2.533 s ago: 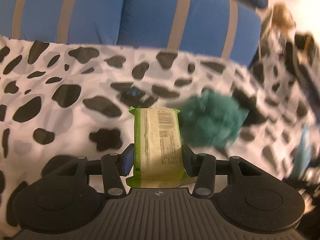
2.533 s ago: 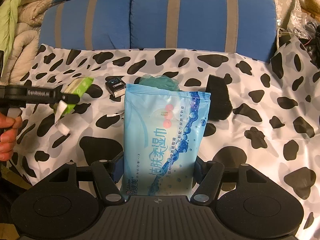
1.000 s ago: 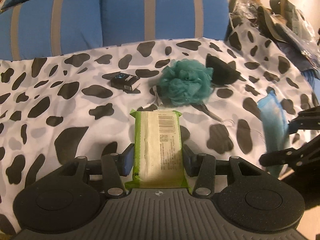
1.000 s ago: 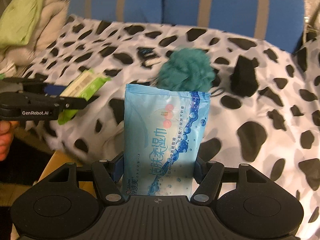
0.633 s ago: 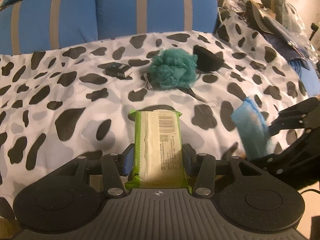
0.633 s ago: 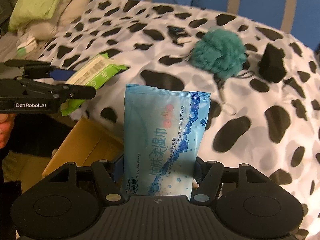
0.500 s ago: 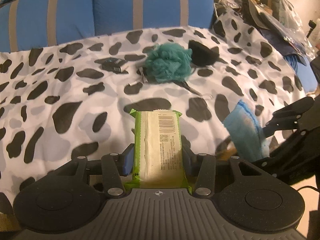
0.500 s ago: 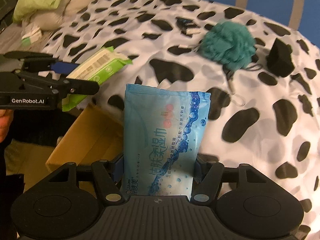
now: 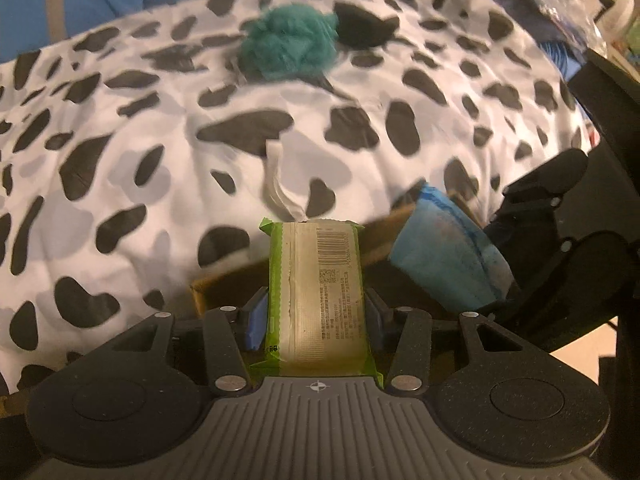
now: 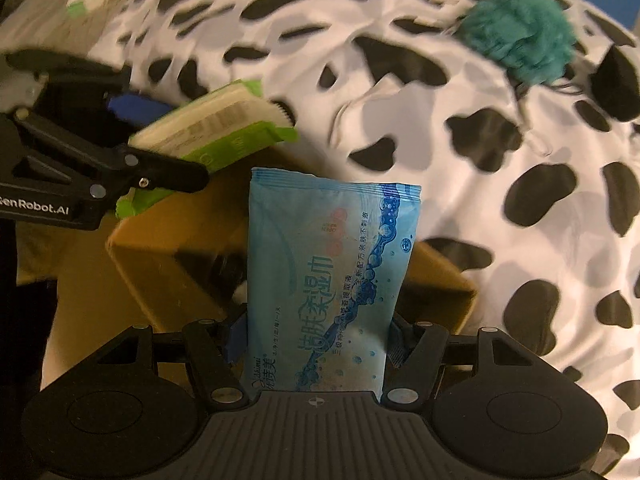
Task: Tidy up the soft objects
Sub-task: 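Open the left tool over the box while the right tool releases the wipes inside, then move the left tool to the white cable on the bedspread and grasp it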
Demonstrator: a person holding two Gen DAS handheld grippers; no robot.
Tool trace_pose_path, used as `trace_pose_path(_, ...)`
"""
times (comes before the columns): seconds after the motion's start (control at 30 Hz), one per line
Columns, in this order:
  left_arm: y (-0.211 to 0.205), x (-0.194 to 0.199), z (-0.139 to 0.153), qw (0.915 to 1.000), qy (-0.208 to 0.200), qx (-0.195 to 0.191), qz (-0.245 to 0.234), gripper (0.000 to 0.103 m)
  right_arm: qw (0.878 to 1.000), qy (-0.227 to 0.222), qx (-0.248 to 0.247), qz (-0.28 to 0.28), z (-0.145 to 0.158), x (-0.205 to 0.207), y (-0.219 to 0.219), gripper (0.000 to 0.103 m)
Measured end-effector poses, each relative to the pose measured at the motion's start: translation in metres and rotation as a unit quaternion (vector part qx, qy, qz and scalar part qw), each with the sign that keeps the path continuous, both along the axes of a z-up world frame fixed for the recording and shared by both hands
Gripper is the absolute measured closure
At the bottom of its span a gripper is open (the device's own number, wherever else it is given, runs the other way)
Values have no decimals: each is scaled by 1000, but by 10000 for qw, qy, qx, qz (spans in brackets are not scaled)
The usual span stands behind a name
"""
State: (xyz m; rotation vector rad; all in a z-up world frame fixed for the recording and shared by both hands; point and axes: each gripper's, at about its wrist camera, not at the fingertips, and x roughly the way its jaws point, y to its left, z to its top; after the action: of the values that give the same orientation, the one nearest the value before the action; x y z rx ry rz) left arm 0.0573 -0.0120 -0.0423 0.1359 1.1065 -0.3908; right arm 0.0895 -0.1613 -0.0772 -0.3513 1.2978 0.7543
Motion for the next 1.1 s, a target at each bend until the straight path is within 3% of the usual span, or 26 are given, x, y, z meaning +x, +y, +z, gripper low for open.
trace_pose_path(0.17,-1,1,-11,9992,348,194,-6,56,9992,180,-276,220,-12,-6,7,35)
trace_pose_path(0.4,-2,3,-17,9978,570,324,26,55,9990,223,-303,223,-15,-7,7,35)
trace_pose_path(0.47,-3,6,-20,9969,646,445,59,50,9989,225,-312,256,-14,-6,10,33)
trace_pose_path(0.5,-3,7,-22,9965,678,486,90,43,9989,201,-327,273,-13,-5,10,31)
trace_pose_path(0.53,-2,8,-23,9961,701,518,129,31,9989,177,-346,275,-13,-5,11,23)
trace_pose_path(0.57,-1,8,-23,9958,721,536,157,27,9989,157,-345,274,-11,-6,11,15)
trace_pose_path(0.67,-1,9,-25,9952,797,547,175,27,9992,96,-318,232,-8,-6,11,8)
trace_pose_path(0.93,-2,10,-22,9959,717,518,177,27,9994,-29,-339,72,-4,-1,6,5)
trace_pose_path(1.1,1,10,-12,9978,371,429,330,27,9993,-237,-240,-157,3,4,1,5)
